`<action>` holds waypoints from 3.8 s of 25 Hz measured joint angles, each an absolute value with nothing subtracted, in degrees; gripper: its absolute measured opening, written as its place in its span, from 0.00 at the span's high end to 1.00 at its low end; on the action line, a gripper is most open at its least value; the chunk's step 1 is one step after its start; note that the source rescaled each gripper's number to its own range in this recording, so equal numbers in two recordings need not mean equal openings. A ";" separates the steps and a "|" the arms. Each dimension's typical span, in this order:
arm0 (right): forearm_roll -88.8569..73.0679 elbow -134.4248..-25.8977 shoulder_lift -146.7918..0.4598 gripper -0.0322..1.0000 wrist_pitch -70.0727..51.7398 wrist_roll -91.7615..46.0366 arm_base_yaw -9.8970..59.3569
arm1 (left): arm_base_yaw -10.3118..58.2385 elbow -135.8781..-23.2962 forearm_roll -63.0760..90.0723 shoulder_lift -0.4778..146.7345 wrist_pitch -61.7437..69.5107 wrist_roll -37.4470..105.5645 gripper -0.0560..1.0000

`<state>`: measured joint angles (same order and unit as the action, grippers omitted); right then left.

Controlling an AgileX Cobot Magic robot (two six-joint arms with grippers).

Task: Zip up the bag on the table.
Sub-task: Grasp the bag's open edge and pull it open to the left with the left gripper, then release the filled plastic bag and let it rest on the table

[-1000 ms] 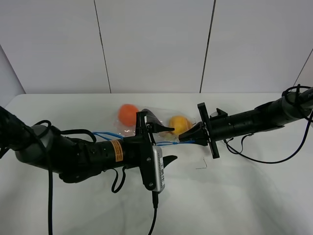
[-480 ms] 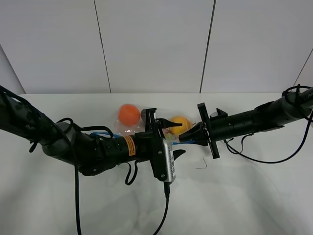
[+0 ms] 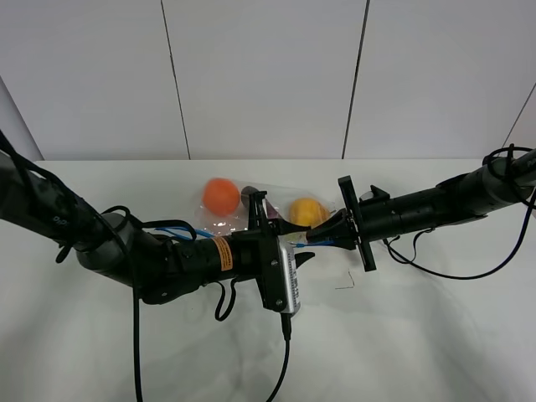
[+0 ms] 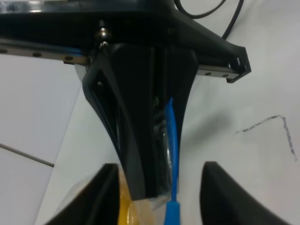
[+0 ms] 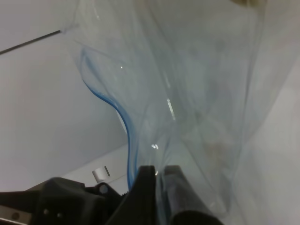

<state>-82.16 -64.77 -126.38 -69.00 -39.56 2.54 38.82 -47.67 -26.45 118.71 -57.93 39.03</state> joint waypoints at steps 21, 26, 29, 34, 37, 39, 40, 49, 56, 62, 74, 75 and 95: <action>-82.16 -64.77 -126.38 0.97 -68.78 -39.72 2.54 | 38.82 -47.67 -27.05 118.71 -56.37 38.79 0.95; -82.16 -64.77 -126.38 0.97 -68.78 -39.82 2.54 | 38.82 -47.28 -26.40 118.71 -56.32 38.84 0.95; -82.16 -64.77 -126.38 0.97 -68.60 -39.82 2.66 | 38.33 -45.75 -25.29 118.71 -57.17 39.62 0.95; -82.43 -64.77 -126.38 0.97 -68.08 -39.96 2.78 | 35.11 -43.01 -24.70 118.66 -57.64 41.58 0.95; -82.80 -64.77 -126.38 0.97 -67.89 -39.96 2.78 | 32.22 -41.84 -24.23 118.40 -57.64 41.70 0.95; -83.20 -64.77 -126.38 0.97 -67.75 -39.96 2.82 | 29.96 -41.26 -24.29 118.16 -57.73 41.77 0.95; -83.45 -64.77 -126.38 0.97 -67.69 -39.96 2.82 | 28.96 -41.00 -24.36 118.09 -57.65 41.77 0.95; -84.48 -64.77 -126.38 0.97 -67.75 -39.96 2.82 | 19.69 -40.13 -24.97 115.67 -55.30 44.62 0.95; -84.97 -64.77 -126.38 0.97 -67.91 -39.96 2.97 | 13.69 -40.02 -26.16 113.99 -54.42 44.93 0.95; -85.60 -64.96 -126.34 0.97 -67.98 -39.96 3.01 | 9.34 -40.02 -27.30 113.99 -54.42 45.05 0.95; -84.93 -64.96 -126.34 0.97 -68.05 -39.96 3.02 | 5.15 -40.02 -25.76 113.99 -53.09 45.11 0.95; -84.93 -64.96 -126.34 0.97 -68.05 -39.96 3.02 | 5.15 -40.02 -25.76 113.99 -53.09 45.11 0.95; -82.99 -64.96 -126.34 0.97 -68.05 -39.96 2.83 | 3.92 -39.97 -22.39 113.99 -49.46 48.06 0.07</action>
